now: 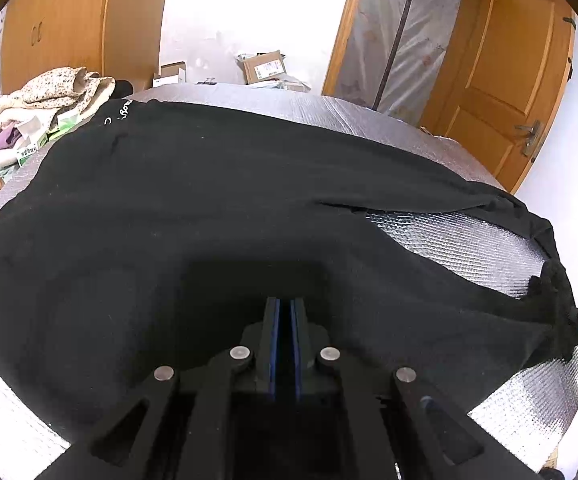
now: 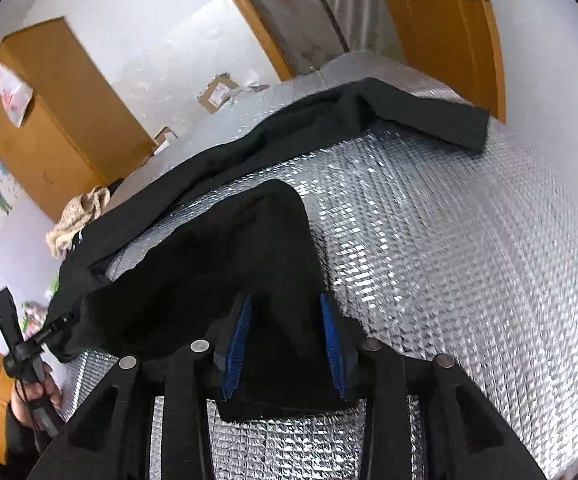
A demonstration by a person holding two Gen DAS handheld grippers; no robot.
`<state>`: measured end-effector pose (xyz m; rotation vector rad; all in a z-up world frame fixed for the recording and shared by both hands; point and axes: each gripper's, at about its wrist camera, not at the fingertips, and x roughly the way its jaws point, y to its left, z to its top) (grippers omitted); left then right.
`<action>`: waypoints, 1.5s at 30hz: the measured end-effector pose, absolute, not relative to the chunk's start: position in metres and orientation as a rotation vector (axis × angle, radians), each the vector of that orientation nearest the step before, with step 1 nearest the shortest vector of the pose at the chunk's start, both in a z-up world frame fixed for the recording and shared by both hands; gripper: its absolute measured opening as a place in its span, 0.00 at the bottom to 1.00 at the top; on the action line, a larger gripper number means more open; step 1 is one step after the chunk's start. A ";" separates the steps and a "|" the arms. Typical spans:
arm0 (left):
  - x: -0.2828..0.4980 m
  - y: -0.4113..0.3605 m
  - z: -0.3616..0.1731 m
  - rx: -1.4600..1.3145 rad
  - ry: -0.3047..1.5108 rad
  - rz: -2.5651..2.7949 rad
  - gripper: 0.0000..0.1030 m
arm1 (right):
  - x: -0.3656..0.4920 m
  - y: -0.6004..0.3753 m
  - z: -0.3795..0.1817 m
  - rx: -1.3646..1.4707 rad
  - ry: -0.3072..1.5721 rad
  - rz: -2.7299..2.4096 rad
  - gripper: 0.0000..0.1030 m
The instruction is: Fold clothes
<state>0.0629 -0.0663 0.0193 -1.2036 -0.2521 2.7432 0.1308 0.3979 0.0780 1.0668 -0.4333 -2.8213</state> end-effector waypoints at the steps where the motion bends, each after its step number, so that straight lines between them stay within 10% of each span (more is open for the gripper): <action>1: 0.063 -0.066 0.019 -1.204 -0.252 2.744 0.05 | 0.128 0.397 0.073 1.077 -0.456 -2.791 0.05; 16: 0.062 -0.067 0.019 -1.204 -0.270 2.738 0.05 | 0.153 0.399 0.151 1.040 -0.287 -2.902 0.05; 35: 0.061 -0.052 0.023 -1.211 -0.160 2.746 0.06 | 0.168 0.455 0.061 1.370 -0.469 -2.898 0.31; 45: 0.061 -0.046 0.022 -1.214 -0.092 2.758 0.08 | 0.154 0.433 0.046 1.421 -0.266 -2.914 0.42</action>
